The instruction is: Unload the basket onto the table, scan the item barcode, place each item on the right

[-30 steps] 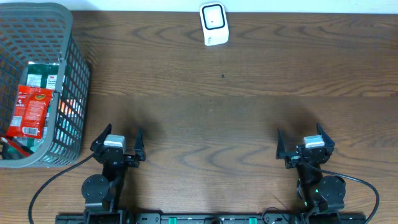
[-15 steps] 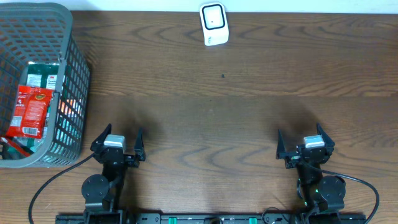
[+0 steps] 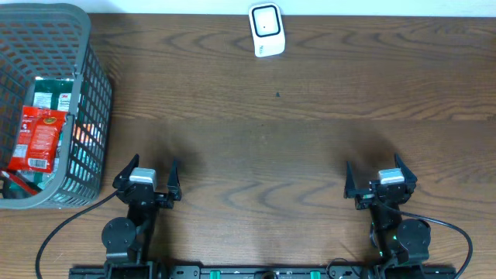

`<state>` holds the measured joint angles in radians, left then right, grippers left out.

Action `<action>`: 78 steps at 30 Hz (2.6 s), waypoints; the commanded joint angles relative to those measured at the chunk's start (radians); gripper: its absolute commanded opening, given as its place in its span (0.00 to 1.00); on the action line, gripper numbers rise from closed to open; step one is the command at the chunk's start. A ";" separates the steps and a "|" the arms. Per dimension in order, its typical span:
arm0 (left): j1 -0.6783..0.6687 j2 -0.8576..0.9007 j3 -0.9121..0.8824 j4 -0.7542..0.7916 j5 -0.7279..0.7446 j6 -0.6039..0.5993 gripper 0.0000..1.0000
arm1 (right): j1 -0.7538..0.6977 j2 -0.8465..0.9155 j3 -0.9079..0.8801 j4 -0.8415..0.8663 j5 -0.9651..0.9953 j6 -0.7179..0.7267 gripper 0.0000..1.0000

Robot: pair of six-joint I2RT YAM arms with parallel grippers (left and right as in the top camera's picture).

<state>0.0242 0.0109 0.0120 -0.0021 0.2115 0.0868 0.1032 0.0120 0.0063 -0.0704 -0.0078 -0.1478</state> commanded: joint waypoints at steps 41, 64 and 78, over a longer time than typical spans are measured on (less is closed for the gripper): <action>-0.003 0.890 1.653 -1.201 0.155 -0.249 0.84 | 0.003 0.001 -0.001 -0.005 -0.004 -0.014 0.99; 0.017 1.583 2.297 -1.372 -0.244 -0.243 0.11 | 0.003 0.001 -0.001 -0.005 -0.005 -0.014 0.99; 0.382 1.613 2.294 -1.512 -0.440 -0.425 0.63 | 0.003 0.001 -0.001 -0.005 -0.005 -0.014 0.99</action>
<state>0.3328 1.6020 2.2887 -1.4891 -0.1944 -0.2840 0.1032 0.0177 0.0063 -0.0704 -0.0078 -0.1482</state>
